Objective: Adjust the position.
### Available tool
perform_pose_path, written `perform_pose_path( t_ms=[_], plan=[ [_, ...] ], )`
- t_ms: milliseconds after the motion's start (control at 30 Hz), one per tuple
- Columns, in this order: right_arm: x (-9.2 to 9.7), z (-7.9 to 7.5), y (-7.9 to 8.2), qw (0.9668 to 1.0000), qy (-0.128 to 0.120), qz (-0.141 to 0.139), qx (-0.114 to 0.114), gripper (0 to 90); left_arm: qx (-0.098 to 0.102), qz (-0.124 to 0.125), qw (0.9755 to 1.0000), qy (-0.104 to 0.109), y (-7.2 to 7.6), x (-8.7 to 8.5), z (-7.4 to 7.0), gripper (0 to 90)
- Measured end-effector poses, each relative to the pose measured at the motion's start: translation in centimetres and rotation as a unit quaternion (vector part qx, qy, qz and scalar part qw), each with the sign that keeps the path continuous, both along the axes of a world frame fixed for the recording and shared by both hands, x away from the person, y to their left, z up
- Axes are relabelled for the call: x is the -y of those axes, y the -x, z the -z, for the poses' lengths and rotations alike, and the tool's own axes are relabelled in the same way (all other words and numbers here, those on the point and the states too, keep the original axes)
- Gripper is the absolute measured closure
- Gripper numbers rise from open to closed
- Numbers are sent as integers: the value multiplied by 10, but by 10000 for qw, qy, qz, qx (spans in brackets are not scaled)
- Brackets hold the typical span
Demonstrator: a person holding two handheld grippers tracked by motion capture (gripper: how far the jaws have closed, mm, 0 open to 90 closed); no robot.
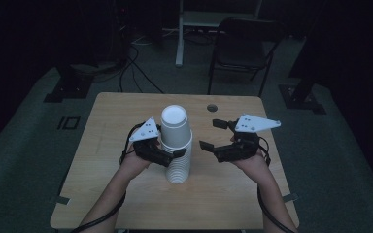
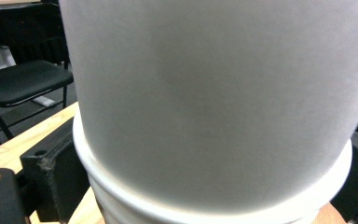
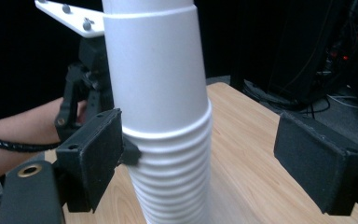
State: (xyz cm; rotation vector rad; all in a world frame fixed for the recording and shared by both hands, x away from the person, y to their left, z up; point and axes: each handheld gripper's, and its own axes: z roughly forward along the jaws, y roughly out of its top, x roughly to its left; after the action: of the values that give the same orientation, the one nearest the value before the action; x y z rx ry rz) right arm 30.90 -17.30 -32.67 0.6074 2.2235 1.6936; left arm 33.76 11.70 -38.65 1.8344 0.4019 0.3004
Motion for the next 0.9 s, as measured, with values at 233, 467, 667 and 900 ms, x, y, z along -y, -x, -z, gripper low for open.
perform_pose_path(
  t_ms=[233, 467, 667, 900],
  plan=[
    [-26, -6, -5, 9998, 6, -219, 40, 152, -2, -7, 10000, -3, 0, 0, 0, 50],
    [-50, -12, -13, 9993, 73, -340, 133, 152, -10, -10, 10000, -8, 0, 0, 0, 50],
    [-64, -15, -18, 9988, 92, -467, 123, 152, -1, -5, 10000, 2, 0, 0, 0, 50],
    [-72, -17, -22, 9988, 95, -473, 127, 152, -12, -4, 10000, -7, 0, 0, 0, 50]
  ],
)
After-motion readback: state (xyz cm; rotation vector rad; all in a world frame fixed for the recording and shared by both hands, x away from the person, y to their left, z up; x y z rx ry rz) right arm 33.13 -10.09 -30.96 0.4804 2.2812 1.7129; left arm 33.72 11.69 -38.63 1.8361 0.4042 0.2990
